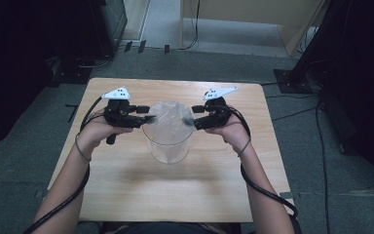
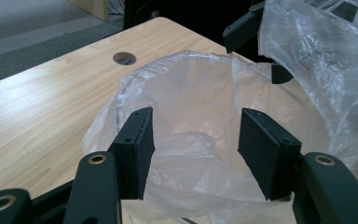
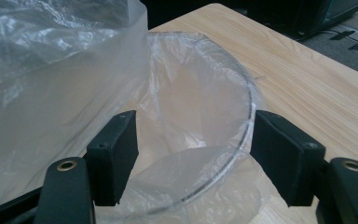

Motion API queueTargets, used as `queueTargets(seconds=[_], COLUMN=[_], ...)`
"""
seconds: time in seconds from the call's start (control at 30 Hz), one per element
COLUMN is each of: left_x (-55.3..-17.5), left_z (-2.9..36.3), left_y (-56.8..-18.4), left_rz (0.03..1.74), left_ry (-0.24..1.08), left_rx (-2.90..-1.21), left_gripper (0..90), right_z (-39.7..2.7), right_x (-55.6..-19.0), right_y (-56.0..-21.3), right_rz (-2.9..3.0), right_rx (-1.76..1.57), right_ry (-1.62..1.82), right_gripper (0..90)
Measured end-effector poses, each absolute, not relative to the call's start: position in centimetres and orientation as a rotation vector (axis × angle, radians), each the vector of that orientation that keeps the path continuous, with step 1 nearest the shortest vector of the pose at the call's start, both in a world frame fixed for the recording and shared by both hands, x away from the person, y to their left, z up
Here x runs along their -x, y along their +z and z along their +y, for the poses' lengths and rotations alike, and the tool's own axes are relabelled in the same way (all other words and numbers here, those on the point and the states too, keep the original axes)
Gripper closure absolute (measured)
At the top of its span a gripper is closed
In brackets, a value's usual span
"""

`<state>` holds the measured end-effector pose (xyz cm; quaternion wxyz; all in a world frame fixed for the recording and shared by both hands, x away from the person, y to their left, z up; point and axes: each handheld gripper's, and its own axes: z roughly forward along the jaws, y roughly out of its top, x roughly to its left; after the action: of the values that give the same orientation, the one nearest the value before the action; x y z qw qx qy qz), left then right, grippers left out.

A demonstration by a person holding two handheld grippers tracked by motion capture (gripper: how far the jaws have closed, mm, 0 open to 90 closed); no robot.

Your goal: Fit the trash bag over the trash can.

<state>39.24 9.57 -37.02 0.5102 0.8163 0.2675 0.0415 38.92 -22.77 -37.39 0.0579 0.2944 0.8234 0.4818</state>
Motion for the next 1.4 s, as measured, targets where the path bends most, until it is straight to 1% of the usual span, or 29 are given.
queueTargets(seconds=[0.47, 0.63, 0.83, 0.93, 1.3, 1.4], left_x=[-38.4, -38.1, -37.8, -37.5, -36.7, -36.5], left_z=[10.2, 10.3, 10.3, 10.2, 10.6, 10.8], left_y=[-36.9, -37.2, -37.2, -37.3, -37.5, -37.3], left_rz=[0.647, 0.653, 0.663, 0.66, 0.674, 0.681], left_ry=[0.081, 0.082, 0.061, 0.065, 0.07, 0.075], left_rx=[-1.978, -1.99, -1.992, -2.002, -2.002, -1.997], left_gripper=[43.4, 41.4, 41.2, 39.3, 38.5, 39.5], right_z=[-22.6, -22.7, -22.7, -22.7, -22.8, -22.9], right_x=[-38.3, -38.0, -37.5, -37.3, -36.2, -35.7], right_y=[-37.5, -37.4, -37.4, -37.4, -37.3, -37.1], right_rz=[2.514, 2.518, 2.521, 2.519, 2.524, 2.514], right_rx=[-0.894, -0.89, -0.9, -0.905, -0.922, -0.929], right_ry=[1.454, 1.449, 1.448, 1.45, 1.438, 1.443], right_gripper=[31.5, 31.3, 29.9, 29.4, 28.9, 28.9])
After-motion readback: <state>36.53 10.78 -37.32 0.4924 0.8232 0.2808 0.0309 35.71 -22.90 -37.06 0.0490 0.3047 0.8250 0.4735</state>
